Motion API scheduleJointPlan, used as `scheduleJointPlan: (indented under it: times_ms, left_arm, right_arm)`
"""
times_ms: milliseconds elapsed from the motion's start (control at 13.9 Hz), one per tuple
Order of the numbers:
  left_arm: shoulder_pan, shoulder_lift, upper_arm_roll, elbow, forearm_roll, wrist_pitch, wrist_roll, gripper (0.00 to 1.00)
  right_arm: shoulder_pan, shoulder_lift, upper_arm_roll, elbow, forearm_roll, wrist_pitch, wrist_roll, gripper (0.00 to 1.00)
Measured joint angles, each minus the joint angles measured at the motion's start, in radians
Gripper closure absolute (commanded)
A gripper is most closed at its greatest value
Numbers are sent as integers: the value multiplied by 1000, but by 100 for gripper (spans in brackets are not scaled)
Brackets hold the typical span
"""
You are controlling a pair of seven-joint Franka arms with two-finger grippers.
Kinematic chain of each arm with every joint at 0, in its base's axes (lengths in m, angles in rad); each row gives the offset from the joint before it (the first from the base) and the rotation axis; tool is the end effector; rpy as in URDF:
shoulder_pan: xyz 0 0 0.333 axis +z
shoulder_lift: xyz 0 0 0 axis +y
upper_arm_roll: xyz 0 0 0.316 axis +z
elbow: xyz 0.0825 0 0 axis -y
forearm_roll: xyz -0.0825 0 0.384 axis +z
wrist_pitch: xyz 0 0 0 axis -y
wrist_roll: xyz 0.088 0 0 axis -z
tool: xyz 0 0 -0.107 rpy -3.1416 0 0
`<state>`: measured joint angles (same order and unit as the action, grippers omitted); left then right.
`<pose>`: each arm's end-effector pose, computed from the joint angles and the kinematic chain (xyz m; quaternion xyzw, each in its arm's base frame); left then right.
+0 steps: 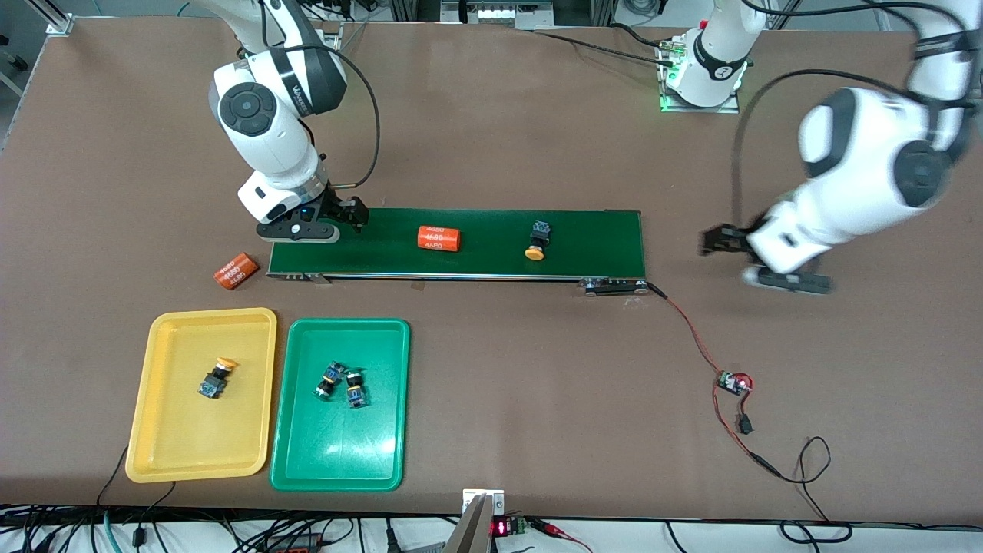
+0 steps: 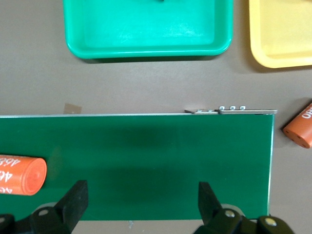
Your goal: Sort buttons by color to trays
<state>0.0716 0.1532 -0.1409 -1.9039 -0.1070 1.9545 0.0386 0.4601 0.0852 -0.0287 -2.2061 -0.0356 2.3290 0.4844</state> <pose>0.5827 -0.0449 0.4121 0.9965 -0.0310 -0.0516 0.0585 0.4944 0.2270 0.3459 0.9996 -0.0144 0.0233 0.0046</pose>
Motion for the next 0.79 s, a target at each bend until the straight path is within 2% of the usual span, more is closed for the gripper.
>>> scheduleJointPlan:
  times_ms: [360,576,792]
  left_arm:
    - [3,-42,85,220,30,-240,0,0]
    - [-1,-56,96,328,30,-330,-13,0]
    - [-30,-50,104,398,30,-408,-33,0]
  right_arm:
    - [-6,0,-2,0,0,-13,0,0]
    - [-22,-3,-3,1,0,-25,0,0]
    - [-77,-34,-4,-5,0,-43,-45,0]
